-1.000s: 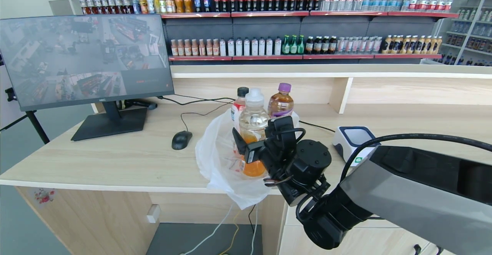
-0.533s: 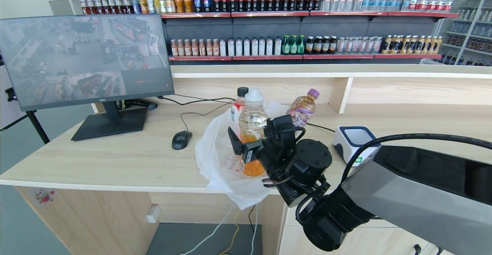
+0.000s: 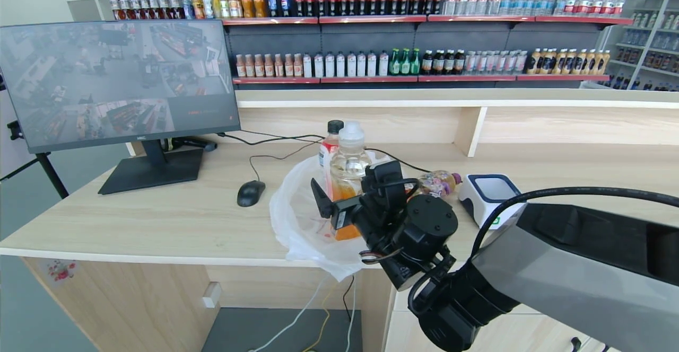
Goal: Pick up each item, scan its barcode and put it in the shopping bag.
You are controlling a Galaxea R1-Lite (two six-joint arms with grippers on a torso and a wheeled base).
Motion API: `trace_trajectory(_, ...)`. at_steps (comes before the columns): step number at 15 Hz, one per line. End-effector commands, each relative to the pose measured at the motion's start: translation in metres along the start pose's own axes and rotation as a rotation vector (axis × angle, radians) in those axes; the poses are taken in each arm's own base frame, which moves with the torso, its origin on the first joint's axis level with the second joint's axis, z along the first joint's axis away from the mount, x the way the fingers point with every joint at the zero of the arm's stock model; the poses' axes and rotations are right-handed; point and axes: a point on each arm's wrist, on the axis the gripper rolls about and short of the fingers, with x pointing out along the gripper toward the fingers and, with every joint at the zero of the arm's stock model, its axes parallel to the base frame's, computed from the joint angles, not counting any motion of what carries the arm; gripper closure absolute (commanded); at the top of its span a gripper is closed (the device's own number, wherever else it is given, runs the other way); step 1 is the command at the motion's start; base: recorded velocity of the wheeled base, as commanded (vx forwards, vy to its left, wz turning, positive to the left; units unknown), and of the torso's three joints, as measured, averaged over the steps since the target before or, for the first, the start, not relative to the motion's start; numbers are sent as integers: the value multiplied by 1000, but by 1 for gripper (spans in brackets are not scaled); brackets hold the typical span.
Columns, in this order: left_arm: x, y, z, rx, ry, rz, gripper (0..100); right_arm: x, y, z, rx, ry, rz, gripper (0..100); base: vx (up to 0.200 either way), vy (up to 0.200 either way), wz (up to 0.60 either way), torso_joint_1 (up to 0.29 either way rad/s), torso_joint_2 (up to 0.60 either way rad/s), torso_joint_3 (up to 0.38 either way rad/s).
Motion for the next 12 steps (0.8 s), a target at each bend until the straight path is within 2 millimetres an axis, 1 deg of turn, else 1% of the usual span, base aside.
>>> trace_trajectory(1,0,0,0,0,-1,1,0,-1,0,5,2,-8,0,0,0,0,0,0,0,0)
trace_trajectory(6,0,0,0,0,1,1,0,-6,-2,15,4,-14,1,0,0,0,0,0,0,0)
trace_trajectory(12,0,0,0,0,1,1,0,-21,-1,28,4,-2,15,0,0,0,0,0,0,0)
